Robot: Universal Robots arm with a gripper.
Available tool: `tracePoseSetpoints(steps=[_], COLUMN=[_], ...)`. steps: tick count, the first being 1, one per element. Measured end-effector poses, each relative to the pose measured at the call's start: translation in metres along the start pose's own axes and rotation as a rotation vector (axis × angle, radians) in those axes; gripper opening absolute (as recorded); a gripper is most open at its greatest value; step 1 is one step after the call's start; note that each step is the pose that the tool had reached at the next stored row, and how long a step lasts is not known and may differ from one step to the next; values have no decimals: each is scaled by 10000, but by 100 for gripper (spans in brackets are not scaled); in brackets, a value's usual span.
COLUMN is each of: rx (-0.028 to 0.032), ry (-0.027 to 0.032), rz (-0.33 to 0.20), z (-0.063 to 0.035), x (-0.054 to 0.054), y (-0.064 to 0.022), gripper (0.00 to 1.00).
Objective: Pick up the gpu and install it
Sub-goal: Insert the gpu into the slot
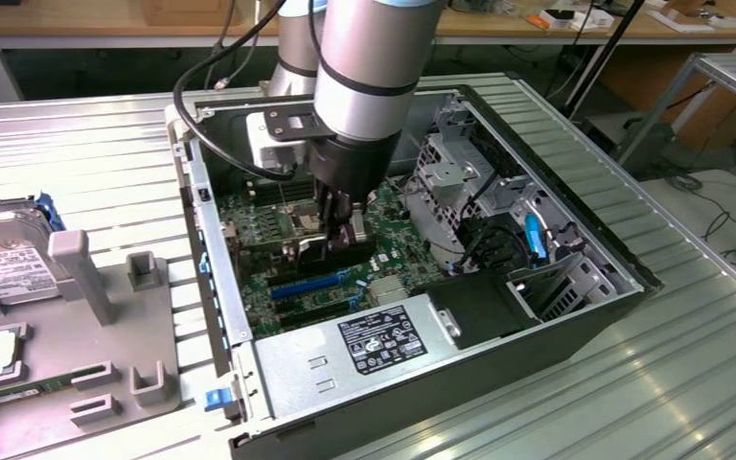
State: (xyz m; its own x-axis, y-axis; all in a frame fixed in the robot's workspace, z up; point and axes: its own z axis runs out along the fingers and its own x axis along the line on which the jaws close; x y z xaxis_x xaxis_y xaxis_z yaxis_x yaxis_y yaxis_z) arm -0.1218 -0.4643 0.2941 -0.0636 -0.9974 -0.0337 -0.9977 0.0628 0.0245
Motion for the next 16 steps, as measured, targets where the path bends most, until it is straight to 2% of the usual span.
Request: tracePoseSetpoints(steps=[16], rx=[-10], ry=[-3], rz=[-242], z=[78], x=[-56], y=[-8], gripper=[27])
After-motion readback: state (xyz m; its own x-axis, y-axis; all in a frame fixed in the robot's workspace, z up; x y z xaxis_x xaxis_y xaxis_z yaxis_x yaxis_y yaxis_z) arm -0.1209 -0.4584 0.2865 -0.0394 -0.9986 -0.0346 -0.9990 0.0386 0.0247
